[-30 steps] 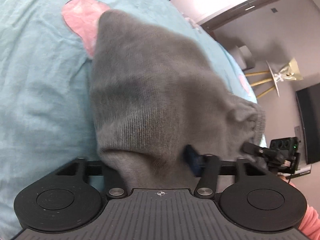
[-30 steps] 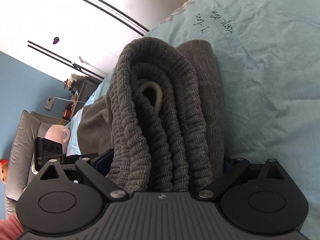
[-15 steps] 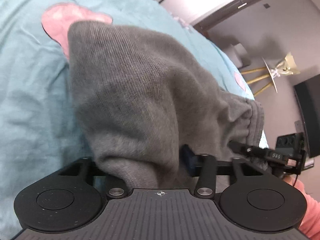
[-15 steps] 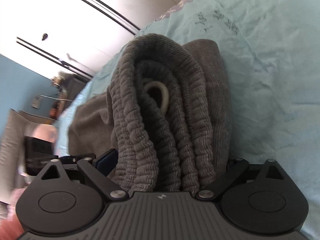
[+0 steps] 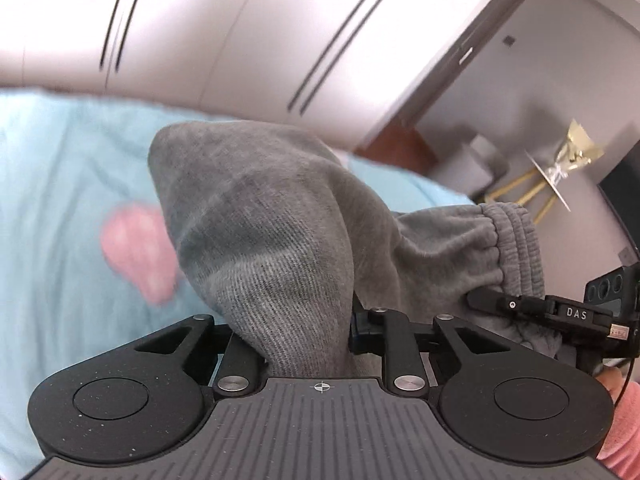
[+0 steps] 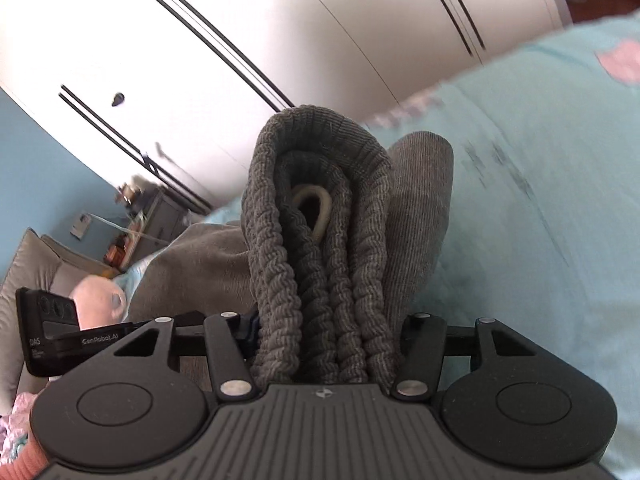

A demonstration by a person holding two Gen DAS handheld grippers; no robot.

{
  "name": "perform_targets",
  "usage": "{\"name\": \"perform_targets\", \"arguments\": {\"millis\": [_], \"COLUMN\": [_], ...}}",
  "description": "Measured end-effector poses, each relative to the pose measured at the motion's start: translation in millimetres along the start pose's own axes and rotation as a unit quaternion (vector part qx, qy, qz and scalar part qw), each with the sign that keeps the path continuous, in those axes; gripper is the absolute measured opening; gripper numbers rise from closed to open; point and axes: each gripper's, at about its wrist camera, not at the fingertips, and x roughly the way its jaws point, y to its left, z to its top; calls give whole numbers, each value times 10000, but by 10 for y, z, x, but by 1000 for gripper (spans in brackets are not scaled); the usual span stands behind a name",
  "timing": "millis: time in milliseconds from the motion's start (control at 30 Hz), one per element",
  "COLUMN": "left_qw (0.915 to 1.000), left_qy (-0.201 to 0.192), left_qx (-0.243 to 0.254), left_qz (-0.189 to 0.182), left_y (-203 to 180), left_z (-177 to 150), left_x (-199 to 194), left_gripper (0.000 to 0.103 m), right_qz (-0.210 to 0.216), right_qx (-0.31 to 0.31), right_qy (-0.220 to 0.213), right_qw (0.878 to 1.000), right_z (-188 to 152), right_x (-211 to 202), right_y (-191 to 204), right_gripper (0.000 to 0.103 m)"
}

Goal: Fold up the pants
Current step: 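Grasp the folded bundle with both grippers and lift it, then lower the folded sweatpants onto the bed and open both grippers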

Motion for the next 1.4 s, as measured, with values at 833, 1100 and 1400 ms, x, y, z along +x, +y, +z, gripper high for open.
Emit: {"name": "perform_targets", "arguments": {"millis": [833, 1100, 1400], "left_qw": [9591, 9490, 9422], "left_qy": [-1200, -1113, -999], "left_qx": [-537, -1015, -1399], "left_qz": [2506, 2768, 2875], "left_y": [380, 346, 469], "left_z": [-539, -918, -1133], "left_x": [-480, -755, -791], "left_gripper": [89, 92, 92], "right_qz": [-597, -737, -1226], "right_qx": [205, 1316, 1452], "right_qy": [-1272, -912, -916], "right_qw": [9899, 9843, 9775], "right_z": [221, 6, -21], "right_x": [180, 543, 752], "right_y": [106, -127, -83], "right_gripper": [97, 80, 55]}}
